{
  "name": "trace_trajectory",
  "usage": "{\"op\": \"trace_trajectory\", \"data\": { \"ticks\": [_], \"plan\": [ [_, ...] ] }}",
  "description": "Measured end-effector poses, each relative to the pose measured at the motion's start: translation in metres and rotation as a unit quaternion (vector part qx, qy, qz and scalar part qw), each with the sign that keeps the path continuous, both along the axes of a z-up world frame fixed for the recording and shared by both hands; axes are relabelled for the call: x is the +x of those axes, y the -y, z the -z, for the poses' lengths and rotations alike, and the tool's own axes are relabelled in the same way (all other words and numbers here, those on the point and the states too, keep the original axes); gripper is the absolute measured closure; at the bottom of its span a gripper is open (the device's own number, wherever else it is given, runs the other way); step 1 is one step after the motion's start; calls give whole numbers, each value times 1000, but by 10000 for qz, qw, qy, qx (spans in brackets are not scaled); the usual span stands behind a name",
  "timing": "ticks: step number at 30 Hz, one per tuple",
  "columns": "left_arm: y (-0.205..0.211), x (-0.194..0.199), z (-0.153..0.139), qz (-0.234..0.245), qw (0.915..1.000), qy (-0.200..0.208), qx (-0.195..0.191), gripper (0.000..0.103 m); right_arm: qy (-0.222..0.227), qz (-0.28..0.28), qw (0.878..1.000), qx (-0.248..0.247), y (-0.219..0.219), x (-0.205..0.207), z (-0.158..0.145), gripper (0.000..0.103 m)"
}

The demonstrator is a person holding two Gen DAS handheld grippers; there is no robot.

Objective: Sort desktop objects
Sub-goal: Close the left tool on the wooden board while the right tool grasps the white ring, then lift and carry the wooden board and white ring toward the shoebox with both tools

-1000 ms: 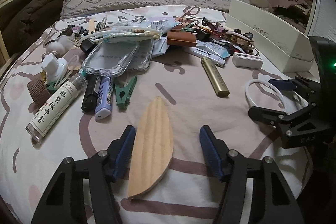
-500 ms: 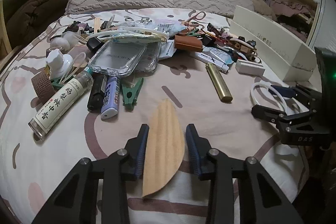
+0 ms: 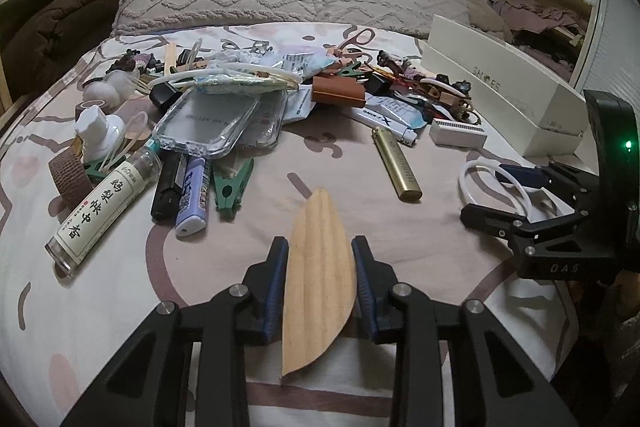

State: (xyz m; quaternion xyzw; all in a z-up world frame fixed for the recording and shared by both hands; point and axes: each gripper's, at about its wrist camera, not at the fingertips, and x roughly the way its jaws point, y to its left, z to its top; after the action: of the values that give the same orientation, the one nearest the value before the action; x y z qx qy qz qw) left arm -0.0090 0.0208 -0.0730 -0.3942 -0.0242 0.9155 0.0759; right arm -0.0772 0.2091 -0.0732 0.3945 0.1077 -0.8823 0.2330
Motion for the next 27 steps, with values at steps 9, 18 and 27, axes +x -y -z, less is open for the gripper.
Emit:
{"op": "trace_trajectory", "data": {
  "ticks": [9,18,27],
  "plan": [
    [-1,0,-1,28,10000,30,17,71,-93,114,9997,-215,-6,2,-11,18],
    [-3,4,-12,75,9999,-78,97,71,-247,106,9988,-412,-7,7,-24,18],
    [-14,6,-25,143,9996,-246,15,71,-500,140,9965,-648,-11,14,-41,18]
  ]
}}
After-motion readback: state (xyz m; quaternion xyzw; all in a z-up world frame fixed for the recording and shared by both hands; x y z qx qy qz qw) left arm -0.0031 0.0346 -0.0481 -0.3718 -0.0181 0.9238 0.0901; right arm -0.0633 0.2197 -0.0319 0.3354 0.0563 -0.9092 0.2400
